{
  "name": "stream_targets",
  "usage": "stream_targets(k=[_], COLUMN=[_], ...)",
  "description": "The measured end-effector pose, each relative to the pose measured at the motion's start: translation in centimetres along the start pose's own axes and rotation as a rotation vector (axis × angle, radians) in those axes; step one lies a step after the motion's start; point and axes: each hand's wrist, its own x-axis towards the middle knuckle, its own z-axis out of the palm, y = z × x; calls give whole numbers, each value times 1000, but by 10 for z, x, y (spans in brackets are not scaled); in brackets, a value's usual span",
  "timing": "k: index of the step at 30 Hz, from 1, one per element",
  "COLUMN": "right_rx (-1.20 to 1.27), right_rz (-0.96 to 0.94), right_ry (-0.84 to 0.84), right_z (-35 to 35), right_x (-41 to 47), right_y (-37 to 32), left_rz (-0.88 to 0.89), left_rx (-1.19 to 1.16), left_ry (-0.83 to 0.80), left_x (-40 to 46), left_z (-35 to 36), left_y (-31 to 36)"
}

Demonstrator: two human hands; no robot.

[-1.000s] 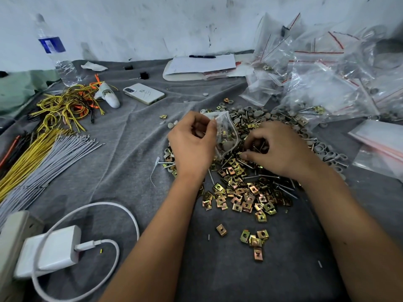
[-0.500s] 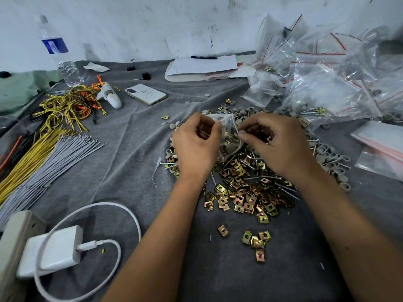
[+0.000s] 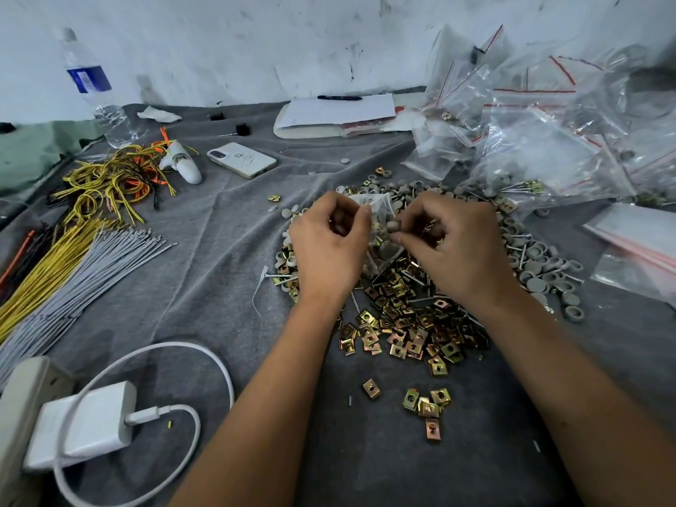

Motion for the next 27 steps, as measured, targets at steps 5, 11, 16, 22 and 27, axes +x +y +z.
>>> stream_targets(k=[5,11,16,22,27], right_rx=[-45,-96,-287,-397,-392], right_rz=[-20,65,157,231,245], right_ry=[-53,127,-42,-357,-320], right_z=[2,-7,-11,-10,-8], right_x=[0,3,3,2,2], right_y=[-1,5,16,13,11], left_rz=[-36,-64,-81,-90,-91], left_rx=[-34,-69,-97,-92,-94], left_ry=[-3,12,25,28,29], left_x=[-1,0,0,0,0], left_z=[1,1,0,-1,-1], left_y=[0,-1,-2,-1,0])
